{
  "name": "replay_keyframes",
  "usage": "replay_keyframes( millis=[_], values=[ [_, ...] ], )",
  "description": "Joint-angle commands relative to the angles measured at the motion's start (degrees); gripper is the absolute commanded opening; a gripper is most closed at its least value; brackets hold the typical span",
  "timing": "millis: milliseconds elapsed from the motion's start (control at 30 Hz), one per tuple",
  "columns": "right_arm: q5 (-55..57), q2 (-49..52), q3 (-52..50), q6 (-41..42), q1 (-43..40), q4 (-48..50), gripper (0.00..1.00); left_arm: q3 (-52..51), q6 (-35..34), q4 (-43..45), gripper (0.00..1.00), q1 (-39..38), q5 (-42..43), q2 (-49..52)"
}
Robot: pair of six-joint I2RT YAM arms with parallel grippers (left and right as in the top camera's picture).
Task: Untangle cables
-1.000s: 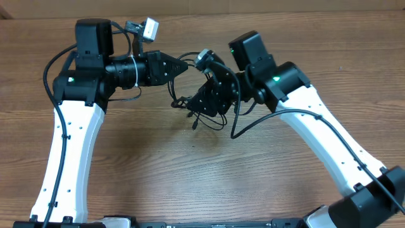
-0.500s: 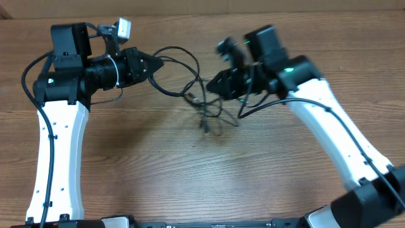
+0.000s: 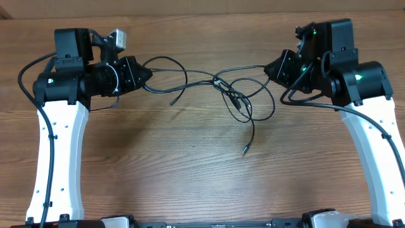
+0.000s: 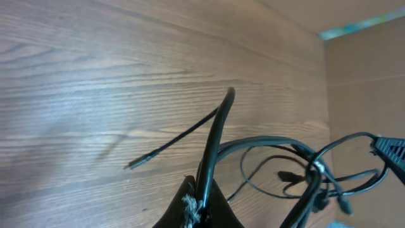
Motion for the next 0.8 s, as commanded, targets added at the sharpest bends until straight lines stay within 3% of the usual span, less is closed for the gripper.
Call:
replay_keyframes(
  millis=[0,133,267,367,467,500,533,633,700,767],
  values=[
    [16.8,-0.6,1.4,6.4,-1.2,-2.0,0.04,1.3,2.4,-1.1,0.04,0.5,-8.2,-1.0],
    [32.3,-0.6,1.4,12.0,-1.2,-7.6,0.04,1.3,2.5,-1.5,0.04,0.4,-17.0,-1.0],
    [37.6,-0.5,1.4,12.0,-1.2,-10.4,0.04,1.3,2.5,-1.2,0.04,0.4,-20.8,-1.0],
    [33.3,-0.5,1.4,9.6,-1.2,-9.8,0.04,1.3,3.6,-0.9,0.04,-0.2,-19.2,-1.0],
    [20.9,-0.5,1.4,1.1,-1.2,-6.4,0.04,1.3,13.2,0.8,0.04,-2.1,-9.8,-1.0],
    [12.7,-0.5,1.4,-4.0,-1.2,-4.4,0.08,1.3,20.1,2.2,0.04,-3.4,-1.2,-1.0],
    [5.1,-0.5,1.4,-8.5,-1.2,-2.7,0.2,1.3,24.0,2.9,0.04,-4.0,4.1,-1.1],
    [-13.4,-0.5,1.4,-17.7,-1.2,1.3,0.67,1.7,35.0,5.1,0.04,-4.9,24.3,-1.1],
    [-18.8,-0.5,1.4,-20.2,-1.2,2.6,0.81,1.8,35.1,8.0,0.04,-4.8,32.1,-1.1],
    [-19.7,-0.2,1.4,-20.3,-1.0,3.3,0.93,1.8,28.3,14.6,0.04,-4.5,38.3,-1.1]
  ],
)
